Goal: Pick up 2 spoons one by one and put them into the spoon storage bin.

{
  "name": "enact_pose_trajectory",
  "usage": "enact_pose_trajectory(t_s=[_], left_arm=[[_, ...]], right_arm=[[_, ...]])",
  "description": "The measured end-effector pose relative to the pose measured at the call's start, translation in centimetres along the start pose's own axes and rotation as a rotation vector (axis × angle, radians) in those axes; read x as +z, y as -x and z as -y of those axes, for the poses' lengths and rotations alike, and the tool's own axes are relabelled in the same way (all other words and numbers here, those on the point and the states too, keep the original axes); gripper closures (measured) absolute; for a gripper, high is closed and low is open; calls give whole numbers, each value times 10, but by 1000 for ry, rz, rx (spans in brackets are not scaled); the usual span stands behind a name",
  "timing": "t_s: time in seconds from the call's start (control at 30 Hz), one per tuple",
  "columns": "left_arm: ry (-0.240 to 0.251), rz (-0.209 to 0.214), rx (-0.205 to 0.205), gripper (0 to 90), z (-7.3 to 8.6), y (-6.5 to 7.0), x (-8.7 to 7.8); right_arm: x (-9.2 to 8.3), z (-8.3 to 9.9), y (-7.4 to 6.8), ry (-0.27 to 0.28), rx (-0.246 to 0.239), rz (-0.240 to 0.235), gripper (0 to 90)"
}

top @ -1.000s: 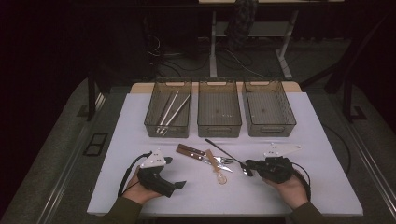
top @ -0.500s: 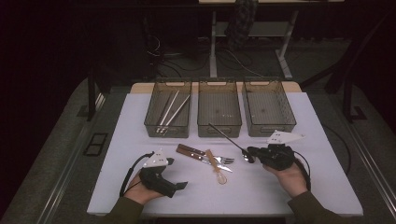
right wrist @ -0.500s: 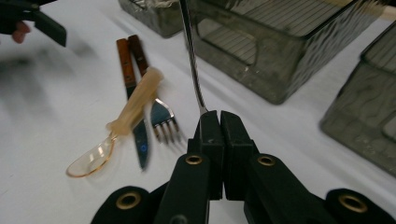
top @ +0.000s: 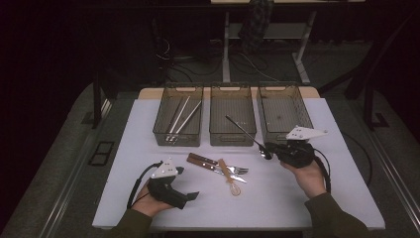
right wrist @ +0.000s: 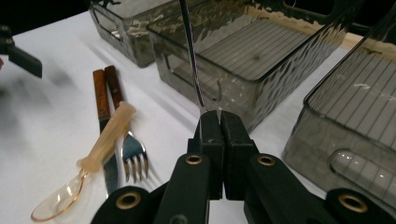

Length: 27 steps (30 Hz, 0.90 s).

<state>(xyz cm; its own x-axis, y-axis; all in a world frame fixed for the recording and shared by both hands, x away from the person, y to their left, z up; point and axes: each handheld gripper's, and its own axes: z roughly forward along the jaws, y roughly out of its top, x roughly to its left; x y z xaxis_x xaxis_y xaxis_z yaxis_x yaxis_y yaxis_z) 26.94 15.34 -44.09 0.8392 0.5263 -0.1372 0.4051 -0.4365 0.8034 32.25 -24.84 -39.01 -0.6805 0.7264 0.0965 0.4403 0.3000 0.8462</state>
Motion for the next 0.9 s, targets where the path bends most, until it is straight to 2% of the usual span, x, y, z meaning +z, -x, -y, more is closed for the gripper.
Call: enact_pose_trajectory(t_s=[0.13,0.33,0.53,0.9], left_arm=[[-9,1,-7,0,-1,0,0],[-13,1,15,0,-1,2,1],[-14,-2,27,0,-1,3,1],[-12,-6,50,0,-2,5,1]], right_arm=[[2,-5,3,16,11,5,888],[7,-12,8,35,37,12,888],[20,-22,14,28,49,34,888],[33,-56,21,45,65,74,888]])
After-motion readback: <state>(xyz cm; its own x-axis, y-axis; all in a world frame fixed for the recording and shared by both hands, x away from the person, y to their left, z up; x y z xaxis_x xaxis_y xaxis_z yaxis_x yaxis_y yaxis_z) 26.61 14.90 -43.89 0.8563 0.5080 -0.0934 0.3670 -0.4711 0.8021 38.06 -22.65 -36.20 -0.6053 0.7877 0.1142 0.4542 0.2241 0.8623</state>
